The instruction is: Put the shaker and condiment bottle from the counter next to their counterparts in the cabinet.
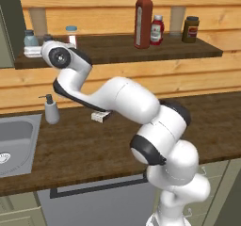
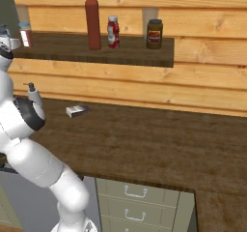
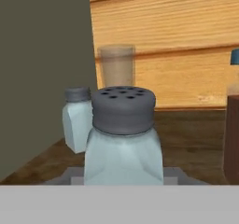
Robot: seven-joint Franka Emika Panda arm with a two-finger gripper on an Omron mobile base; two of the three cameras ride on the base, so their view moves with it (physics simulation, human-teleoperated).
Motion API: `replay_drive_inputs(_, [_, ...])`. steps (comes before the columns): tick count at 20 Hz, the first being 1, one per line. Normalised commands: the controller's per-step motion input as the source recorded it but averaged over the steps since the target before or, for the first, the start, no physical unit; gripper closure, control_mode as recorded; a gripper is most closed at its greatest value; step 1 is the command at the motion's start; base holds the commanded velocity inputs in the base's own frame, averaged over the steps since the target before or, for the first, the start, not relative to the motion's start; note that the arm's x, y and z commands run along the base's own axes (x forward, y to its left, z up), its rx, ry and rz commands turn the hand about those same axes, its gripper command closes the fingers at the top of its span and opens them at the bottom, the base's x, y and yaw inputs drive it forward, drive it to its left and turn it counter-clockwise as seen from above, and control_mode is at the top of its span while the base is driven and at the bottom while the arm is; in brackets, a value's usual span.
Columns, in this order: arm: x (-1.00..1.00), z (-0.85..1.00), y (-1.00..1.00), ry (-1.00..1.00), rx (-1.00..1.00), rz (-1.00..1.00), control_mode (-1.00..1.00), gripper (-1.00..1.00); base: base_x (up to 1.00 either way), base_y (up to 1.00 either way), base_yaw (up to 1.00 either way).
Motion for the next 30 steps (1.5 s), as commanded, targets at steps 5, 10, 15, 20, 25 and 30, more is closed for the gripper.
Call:
replay_drive_inputs(5, [0.42,-0.07,0.27,-0.02,-0.04,0.00,-1.00,1.00,0.00,0.00,0.00])
replay_drive_inputs(10, [0.25,-0.13,0.37,-0.01,-0.04,0.00,-1.00,1.00,0.00,0.00,0.00])
replay_drive_inputs(15, [0.13,-0.17,0.48,-0.01,-0.05,0.00,-1.00,1.00,0.00,0.00,0.00])
replay_drive_inputs(20, [0.21,-0.35,0.20,-0.09,-0.08,0.00,-1.00,1.00,0.00,0.00,0.00])
replay_drive_inputs(25, [0.22,-0.48,0.17,-0.10,-0.05,0.02,-1.00,1.00,0.00,0.00,0.00])
replay_drive_inputs(30, [0.08,-0.49,0.21,-0.01,-0.01,0.01,-1.00,-1.00,0.00,0.00,0.00])
